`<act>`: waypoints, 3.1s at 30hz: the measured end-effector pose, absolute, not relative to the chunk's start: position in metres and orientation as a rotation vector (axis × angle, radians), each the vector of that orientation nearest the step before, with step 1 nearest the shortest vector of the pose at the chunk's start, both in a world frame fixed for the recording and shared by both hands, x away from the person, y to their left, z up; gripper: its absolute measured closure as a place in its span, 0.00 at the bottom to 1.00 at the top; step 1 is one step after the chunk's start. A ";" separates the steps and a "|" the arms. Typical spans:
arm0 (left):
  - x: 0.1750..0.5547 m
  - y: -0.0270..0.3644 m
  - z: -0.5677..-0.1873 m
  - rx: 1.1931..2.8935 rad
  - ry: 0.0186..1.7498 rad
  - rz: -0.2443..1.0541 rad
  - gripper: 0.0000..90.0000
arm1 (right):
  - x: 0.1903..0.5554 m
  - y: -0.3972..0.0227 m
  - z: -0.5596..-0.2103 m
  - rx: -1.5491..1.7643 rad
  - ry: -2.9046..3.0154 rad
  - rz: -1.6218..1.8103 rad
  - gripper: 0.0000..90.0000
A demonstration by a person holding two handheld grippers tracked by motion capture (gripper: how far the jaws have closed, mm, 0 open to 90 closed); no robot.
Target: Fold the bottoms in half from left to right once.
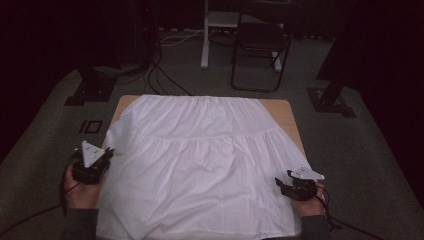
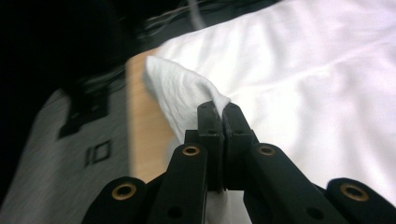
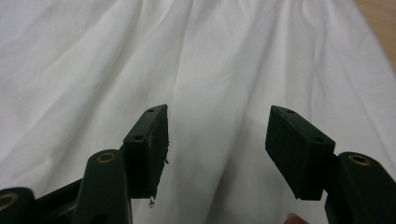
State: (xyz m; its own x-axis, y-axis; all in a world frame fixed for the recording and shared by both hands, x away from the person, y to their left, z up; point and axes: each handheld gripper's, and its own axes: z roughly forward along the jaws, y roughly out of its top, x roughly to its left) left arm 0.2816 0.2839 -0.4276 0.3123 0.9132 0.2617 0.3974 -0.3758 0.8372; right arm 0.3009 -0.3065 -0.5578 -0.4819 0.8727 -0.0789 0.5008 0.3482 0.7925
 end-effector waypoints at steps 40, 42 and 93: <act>0.315 0.129 -0.456 2.081 0.811 0.597 0.60 | 0.300 -0.232 -0.516 0.982 2.192 1.062 0.60; 0.313 0.147 -0.460 2.082 0.868 0.638 0.60 | 0.304 -0.219 -0.511 0.956 2.219 1.096 0.66; 0.291 0.202 -0.526 2.098 1.108 0.613 0.53 | 0.289 -0.239 -0.464 0.820 2.118 1.283 0.98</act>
State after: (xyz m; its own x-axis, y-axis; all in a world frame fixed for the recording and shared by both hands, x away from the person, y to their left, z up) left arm 0.2913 0.2015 -0.5256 0.5272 0.8448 0.0912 0.5255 -0.4085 0.7463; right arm 0.2887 -0.2385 -0.4639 -0.6775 0.7248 -0.1249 0.2250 0.3659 0.9031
